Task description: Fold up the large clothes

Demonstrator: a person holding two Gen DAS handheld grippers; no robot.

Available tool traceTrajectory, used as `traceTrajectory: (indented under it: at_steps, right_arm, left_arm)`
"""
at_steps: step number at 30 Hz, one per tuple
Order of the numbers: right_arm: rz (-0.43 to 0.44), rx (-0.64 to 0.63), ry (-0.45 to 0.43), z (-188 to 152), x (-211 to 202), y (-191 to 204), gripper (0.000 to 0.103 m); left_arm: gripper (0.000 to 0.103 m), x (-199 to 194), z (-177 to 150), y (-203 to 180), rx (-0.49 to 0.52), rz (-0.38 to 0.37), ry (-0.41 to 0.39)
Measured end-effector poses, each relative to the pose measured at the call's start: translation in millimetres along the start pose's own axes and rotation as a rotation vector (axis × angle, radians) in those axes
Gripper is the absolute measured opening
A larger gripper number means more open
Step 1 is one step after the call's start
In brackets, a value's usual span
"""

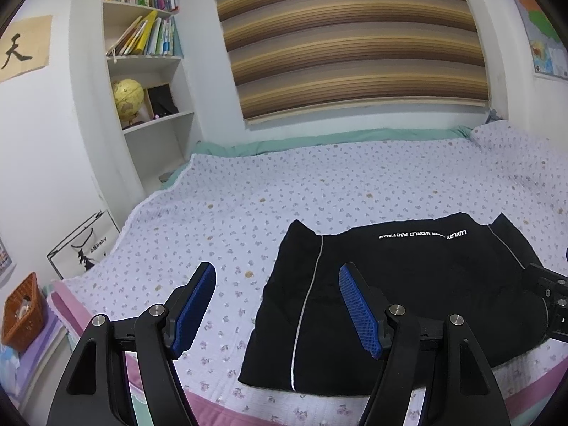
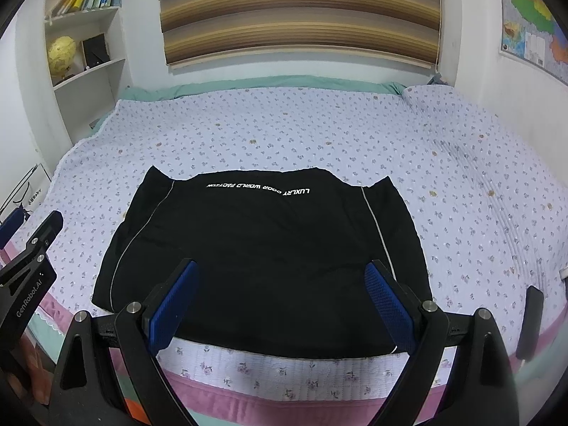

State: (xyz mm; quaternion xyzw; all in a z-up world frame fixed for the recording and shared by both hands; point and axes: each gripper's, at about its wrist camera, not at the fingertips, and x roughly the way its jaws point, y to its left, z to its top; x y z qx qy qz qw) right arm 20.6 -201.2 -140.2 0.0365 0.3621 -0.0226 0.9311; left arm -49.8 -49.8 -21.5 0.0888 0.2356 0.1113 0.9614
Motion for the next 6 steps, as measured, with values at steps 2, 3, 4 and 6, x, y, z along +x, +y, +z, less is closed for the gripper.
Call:
traceTrajectory:
  at_steps: [2, 3, 4, 6]
  right_arm:
    - [0.001, 0.004, 0.006, -0.3, 2.9, -1.0, 0.096]
    - [0.001, 0.005, 0.009, -0.4, 4.5, -1.3, 0.096]
    - [0.001, 0.006, 0.013, -0.6, 6.7, -1.8, 0.096]
    - [0.0, 0.006, 0.021, -0.9, 10.4, -2.5, 0.096]
  left_arm:
    - [0.073, 1.0, -0.9, -0.1, 0.001, -0.01, -0.01]
    - [0.073, 1.0, -1.7, 0.4, -0.003, -0.022, -0.02]
    - [0.073, 2.7, -1.7, 1.2, -0.008, -0.033, -0.015]
    - [0.073, 9.3, -2.3, 2.6, -0.019, -0.076, 0.021]
